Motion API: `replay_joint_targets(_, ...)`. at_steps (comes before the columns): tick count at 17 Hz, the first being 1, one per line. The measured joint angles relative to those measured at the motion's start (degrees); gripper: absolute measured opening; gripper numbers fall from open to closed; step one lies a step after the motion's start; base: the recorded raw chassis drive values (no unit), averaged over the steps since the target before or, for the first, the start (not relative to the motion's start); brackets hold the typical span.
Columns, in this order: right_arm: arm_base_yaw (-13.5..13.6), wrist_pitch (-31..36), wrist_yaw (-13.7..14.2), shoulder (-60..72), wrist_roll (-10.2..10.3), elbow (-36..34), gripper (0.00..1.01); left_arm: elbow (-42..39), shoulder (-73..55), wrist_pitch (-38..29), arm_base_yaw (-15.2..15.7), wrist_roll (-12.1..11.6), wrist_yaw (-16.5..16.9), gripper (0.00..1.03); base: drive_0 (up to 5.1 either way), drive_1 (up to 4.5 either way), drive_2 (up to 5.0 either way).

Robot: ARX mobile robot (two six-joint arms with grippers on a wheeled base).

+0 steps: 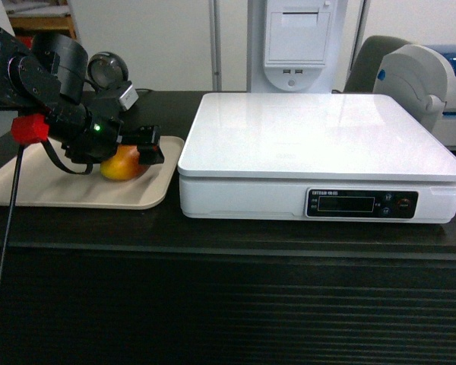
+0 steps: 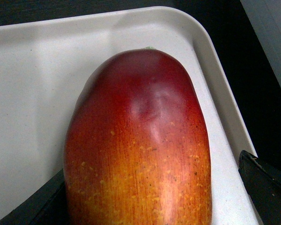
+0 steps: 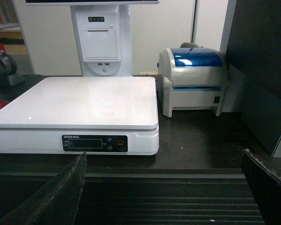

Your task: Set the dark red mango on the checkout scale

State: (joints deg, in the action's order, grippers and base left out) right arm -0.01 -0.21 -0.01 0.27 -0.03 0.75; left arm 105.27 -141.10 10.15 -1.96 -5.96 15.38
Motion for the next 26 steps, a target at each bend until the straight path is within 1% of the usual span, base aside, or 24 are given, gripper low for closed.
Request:
replay_joint_targets(1, 0.0, 0.0, 0.0, 0.0, 0.0, 0.0, 0.98, -0.35, 0.02, -0.48, 0.0, -0.26, -0.13, 0.92, 0.0, 0.0, 0.0)
replay_joint_targets(4, 0.0, 0.0, 0.0, 0.0, -0.02, 0.0, 0.98, -2.78, 0.44, -1.7, 0.04, -1.62, -0.59, 0.64, 0.0, 0.0, 0.0)
replay_joint_targets(5, 0.0, 0.0, 0.0, 0.0, 0.0, 0.0, 0.98, -3.02, 0.85, -1.57, 0.13, -1.7, -0.72, 0.6, 0.0, 0.0, 0.0)
replay_joint_targets(6, 0.0, 0.0, 0.0, 0.0, 0.0, 0.0, 0.98, -3.72, 1.53, -1.57, 0.37, -1.86, -0.98, 0.58, 0.0, 0.0, 0.0)
replay_joint_targets(10, 0.0, 0.0, 0.0, 0.0, 0.0, 0.0, 0.98, -6.38, 5.38, -3.34, 1.38, -2.03, -1.64, 0.57, 0.0, 0.0, 0.0)
replay_joint_targets(12, 0.0, -0.02, 0.0, 0.0, 0.0, 0.0, 0.98, -7.17, 10.73, -4.7, 1.31, -1.92, -2.25, 0.57, 0.0, 0.0, 0.0)
replay_joint_targets(14, 0.0, 0.0, 0.0, 0.0, 0.0, 0.0, 0.98, -7.15, 14.6, -5.51, -0.02, -1.09, -2.45, 0.57, 0.0, 0.0, 0.0)
replay_joint_targets(17, 0.0, 0.0, 0.0, 0.0, 0.0, 0.0, 0.98, -6.88, 16.46, -5.66, -1.79, -0.2, -2.47, 0.57, 0.0, 0.0, 0.0)
replay_joint_targets(19, 0.0, 0.0, 0.0, 0.0, 0.0, 0.0, 0.98, -5.4, 17.73, -5.66, -7.34, 1.79, -2.47, 0.57, 0.0, 0.0, 0.0)
replay_joint_targets(21, 0.0, 0.0, 0.0, 0.0, 0.0, 0.0, 0.98, -4.35, 17.35, -4.5, -13.27, 3.76, -3.28, 0.57, 0.0, 0.0, 0.0)
replay_joint_targets(22, 0.0, 0.0, 0.0, 0.0, 0.0, 0.0, 0.98, -3.13, 16.48, -4.15, -16.24, 5.68, -3.61, 0.57, 0.0, 0.0, 0.0)
replay_joint_targets(23, 0.0, 0.0, 0.0, 0.0, 0.0, 0.0, 0.98, -1.97, 15.69, -4.0, -17.99, 7.34, -3.72, 0.57, 0.0, 0.0, 0.0)
replay_joint_targets(24, 0.0, 0.0, 0.0, 0.0, 0.0, 0.0, 0.98, -0.09, 13.79, -2.64, -21.49, 10.97, -5.4, 0.57, 0.0, 0.0, 0.0)
replay_joint_targets(25, 0.0, 0.0, 0.0, 0.0, 0.0, 0.0, 0.98, 1.36, 12.33, -1.42, -23.1, 12.63, -6.19, 0.57, 0.0, 0.0, 0.0)
replay_joint_targets(26, 0.0, 0.0, 0.0, 0.0, 0.0, 0.0, 0.98, 2.38, 11.3, -0.63, -23.87, 13.57, -7.06, 0.57, 0.0, 0.0, 0.0)
